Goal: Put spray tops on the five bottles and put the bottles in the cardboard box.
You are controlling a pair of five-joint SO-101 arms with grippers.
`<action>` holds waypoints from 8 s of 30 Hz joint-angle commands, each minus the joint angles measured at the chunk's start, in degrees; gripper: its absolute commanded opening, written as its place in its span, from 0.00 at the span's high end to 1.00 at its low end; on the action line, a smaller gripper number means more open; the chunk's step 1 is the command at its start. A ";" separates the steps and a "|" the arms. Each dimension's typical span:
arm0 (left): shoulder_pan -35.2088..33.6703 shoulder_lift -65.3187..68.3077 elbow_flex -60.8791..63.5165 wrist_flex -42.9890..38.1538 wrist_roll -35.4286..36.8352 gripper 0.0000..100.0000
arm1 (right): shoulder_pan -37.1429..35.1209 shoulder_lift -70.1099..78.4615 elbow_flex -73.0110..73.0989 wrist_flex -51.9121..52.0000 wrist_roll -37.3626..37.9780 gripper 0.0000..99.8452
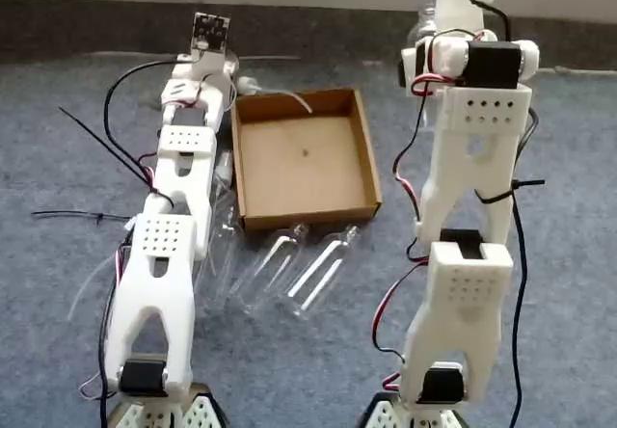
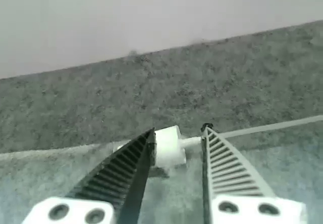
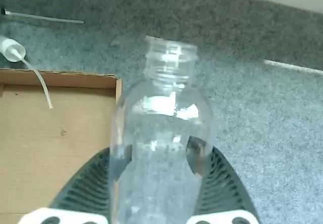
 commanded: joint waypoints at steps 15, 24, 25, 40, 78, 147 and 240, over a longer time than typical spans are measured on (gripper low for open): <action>-5.76 -23.52 -16.92 68.92 -8.62 0.85 | 5.32 -17.98 19.03 1.01 -0.35 1.00; -5.41 -30.37 -16.48 71.30 -12.22 0.85 | 5.32 -38.37 42.33 0.75 2.11 1.00; -4.35 -29.76 -16.40 69.63 -12.22 0.85 | 5.05 -40.04 43.47 0.75 3.16 1.00; 4.88 -13.05 -16.40 51.52 -12.48 0.72 | 4.00 -61.23 82.86 -16.22 4.48 1.00; -20.35 -37.67 -15.16 79.74 -2.20 0.72 | 3.91 -137.45 165.05 -38.73 4.22 0.99; -13.14 -188.62 175.34 53.71 0.09 0.75 | 4.18 -138.33 180.26 -28.09 4.40 0.99; -13.14 -188.62 175.34 53.71 0.09 0.75 | 4.18 -138.33 180.26 -28.09 4.40 0.99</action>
